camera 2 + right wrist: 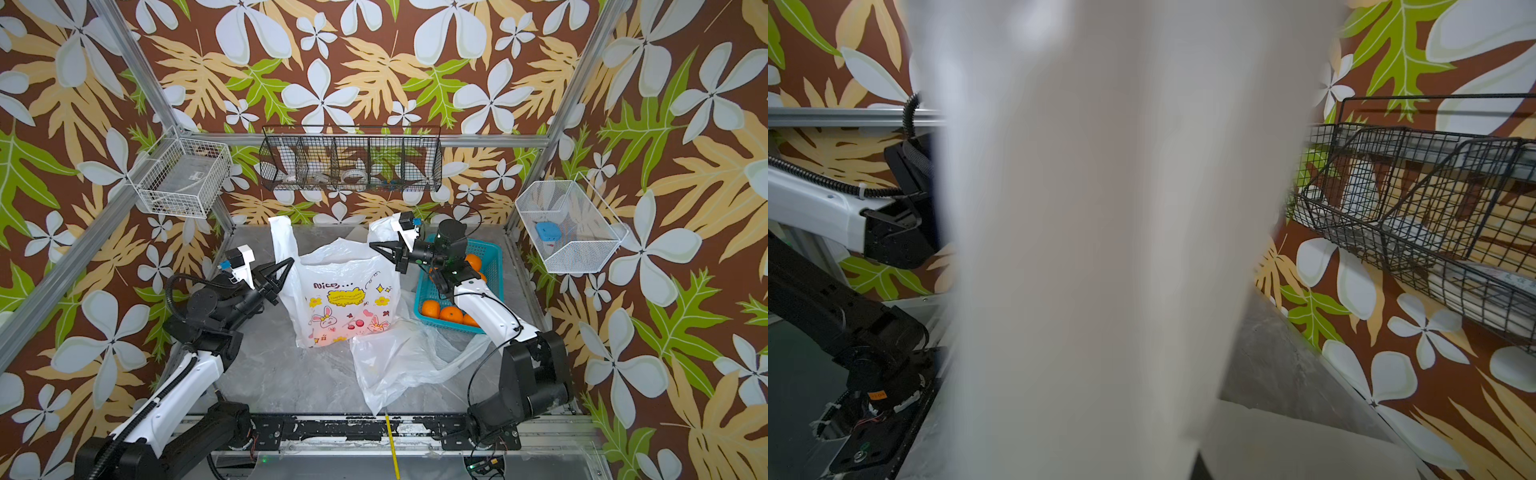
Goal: Place the oranges into plastic bags & tie knots
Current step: Tie the plastic bag at the center of the board.
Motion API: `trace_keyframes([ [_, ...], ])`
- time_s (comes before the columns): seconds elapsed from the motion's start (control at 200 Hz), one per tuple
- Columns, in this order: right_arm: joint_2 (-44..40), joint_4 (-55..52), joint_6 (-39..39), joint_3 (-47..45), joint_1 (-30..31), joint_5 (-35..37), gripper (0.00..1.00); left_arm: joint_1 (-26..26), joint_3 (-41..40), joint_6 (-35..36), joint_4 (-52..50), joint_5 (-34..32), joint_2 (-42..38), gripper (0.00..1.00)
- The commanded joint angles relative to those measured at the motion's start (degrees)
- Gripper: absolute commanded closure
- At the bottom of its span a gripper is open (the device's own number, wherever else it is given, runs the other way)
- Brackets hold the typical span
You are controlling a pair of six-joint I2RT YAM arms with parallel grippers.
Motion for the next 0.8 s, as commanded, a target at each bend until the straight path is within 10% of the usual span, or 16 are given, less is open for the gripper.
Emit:
trace_keyframes([
  [0.0,-1.39,-13.92,-10.38,1.05,1.12,3.61,1.00,-0.66,2.84,7.75,-8.96,3.37,0.84,1.00],
  [0.555,1.87,-44.11,-31.17,6.81,14.22,16.87,1.00,-15.28,15.52,37.10,-38.24,-0.58,11.33,1.00],
  [0.796,4.73,-46.33,-31.27,9.66,14.27,14.07,0.76,-16.53,15.35,39.42,-38.27,0.33,11.97,1.00],
])
